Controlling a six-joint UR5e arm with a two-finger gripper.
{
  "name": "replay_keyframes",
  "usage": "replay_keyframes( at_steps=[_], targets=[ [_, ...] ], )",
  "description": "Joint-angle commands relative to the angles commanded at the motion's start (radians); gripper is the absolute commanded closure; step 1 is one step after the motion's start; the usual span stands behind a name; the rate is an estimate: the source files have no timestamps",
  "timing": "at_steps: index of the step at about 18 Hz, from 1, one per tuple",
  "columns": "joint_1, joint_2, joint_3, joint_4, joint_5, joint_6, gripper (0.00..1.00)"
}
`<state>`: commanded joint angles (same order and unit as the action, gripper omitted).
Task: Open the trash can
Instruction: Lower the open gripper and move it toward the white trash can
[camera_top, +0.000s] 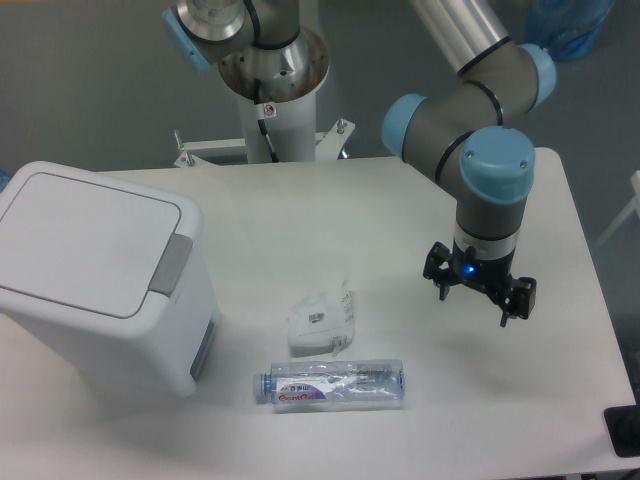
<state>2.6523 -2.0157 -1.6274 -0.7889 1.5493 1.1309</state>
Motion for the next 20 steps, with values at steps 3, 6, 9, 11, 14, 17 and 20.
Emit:
replay_keyframes(
  at_steps=[3, 6, 9, 11, 14, 17, 20],
  targets=[
    [0.002, 0.0, 0.014, 0.011, -0.075, -0.126, 0.0],
    [0.003, 0.002, 0.023, 0.01, -0.201, -0.275, 0.0],
    [0.008, 0.002, 0.061, 0.01, -0.328, -0.399, 0.0],
    [0.014, 0.003, 0.089, 0.01, -0.405, -0.494, 0.0],
    [0.018, 0.003, 0.127, 0.01, -0.495, -0.612, 0.0],
    [0.012, 0.009, 0.141, 0.01, -0.532, -0.681, 0.0],
    [0.0, 0.041, 0.139, 0.01, -0.537, -0.695, 0.0]
  ],
)
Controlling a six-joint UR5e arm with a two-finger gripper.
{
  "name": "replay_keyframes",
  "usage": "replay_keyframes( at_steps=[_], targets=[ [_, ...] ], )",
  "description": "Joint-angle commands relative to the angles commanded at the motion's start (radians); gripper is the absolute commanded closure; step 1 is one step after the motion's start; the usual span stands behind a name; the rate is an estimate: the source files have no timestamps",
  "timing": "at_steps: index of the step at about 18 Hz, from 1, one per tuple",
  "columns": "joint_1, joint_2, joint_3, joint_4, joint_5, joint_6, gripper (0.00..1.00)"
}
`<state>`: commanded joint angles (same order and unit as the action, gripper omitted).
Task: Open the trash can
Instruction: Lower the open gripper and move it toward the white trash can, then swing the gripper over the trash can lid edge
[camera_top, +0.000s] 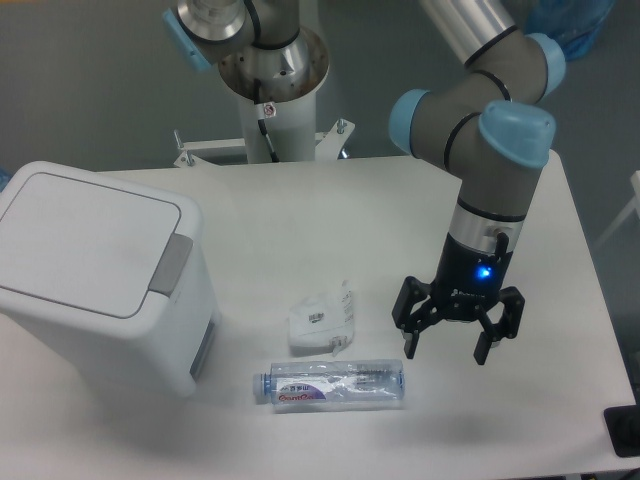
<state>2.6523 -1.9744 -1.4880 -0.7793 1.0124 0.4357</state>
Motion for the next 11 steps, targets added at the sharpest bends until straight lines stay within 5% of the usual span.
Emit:
replay_keyframes(
  at_steps=[11],
  targets=[
    [-0.092, 0.095, 0.0, 0.0, -0.051, -0.179, 0.0]
  ],
)
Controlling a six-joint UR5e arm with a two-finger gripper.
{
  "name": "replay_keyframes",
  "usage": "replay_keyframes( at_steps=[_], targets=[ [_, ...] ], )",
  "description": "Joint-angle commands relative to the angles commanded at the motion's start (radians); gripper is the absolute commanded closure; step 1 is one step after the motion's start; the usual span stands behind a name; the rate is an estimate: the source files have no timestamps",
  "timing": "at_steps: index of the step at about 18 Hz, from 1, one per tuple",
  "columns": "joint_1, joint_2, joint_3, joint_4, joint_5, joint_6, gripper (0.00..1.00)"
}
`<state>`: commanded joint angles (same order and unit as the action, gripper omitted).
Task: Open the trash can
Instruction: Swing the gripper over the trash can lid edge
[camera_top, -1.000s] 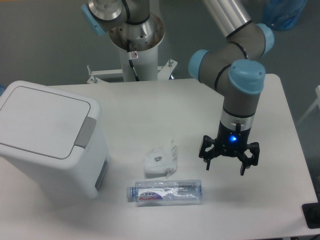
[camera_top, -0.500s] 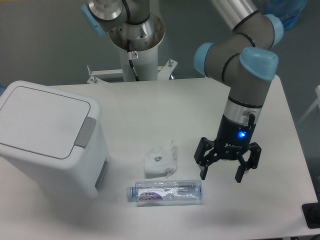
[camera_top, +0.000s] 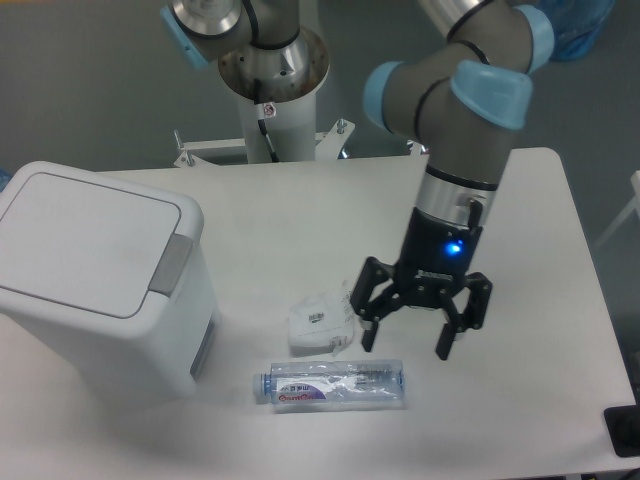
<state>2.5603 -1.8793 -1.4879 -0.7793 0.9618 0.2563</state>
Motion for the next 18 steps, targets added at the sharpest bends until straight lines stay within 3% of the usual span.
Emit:
replay_keyframes(
  at_steps=[6, 10, 18],
  targets=[
    [-0.089, 0.069, -0.035, -0.002, 0.0, -0.012, 0.0],
    [-0.12, 0.161, -0.132, 0.0, 0.003, 0.003, 0.0],
    [-0.163, 0.172, -0.192, 0.0, 0.009, 0.008, 0.0]
  ],
)
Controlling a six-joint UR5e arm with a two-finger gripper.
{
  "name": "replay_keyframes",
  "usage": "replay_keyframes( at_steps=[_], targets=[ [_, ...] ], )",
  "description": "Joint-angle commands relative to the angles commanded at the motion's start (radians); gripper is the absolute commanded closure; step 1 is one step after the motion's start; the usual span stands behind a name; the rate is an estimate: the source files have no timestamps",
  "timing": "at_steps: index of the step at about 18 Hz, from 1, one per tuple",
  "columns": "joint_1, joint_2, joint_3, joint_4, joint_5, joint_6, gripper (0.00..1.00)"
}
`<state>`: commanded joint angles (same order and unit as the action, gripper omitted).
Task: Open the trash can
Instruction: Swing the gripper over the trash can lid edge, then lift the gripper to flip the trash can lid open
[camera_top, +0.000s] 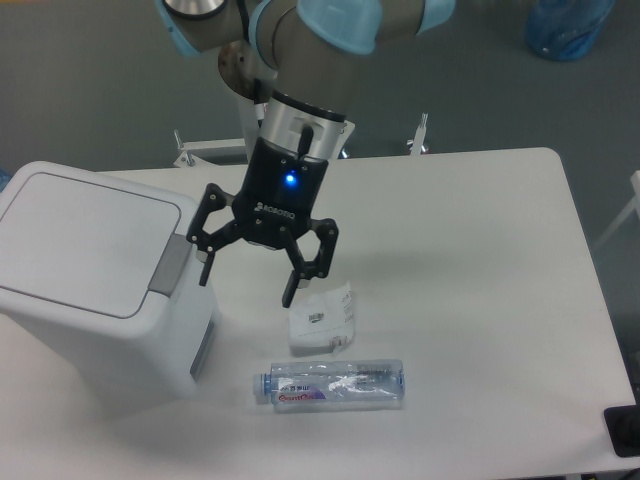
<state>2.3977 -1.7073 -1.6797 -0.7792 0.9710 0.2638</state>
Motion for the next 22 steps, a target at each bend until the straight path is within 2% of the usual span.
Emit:
replay_keyframes(
  at_steps=[5, 12, 22],
  targets=[
    [-0.017, 0.008, -0.025, 0.002, 0.0, 0.002, 0.0],
    [-0.019, 0.046, -0.08, 0.002, 0.0, 0.035, 0.0],
    [-0.02, 0.038, -0.08, 0.003, 0.002, 0.038, 0.0]
  ],
)
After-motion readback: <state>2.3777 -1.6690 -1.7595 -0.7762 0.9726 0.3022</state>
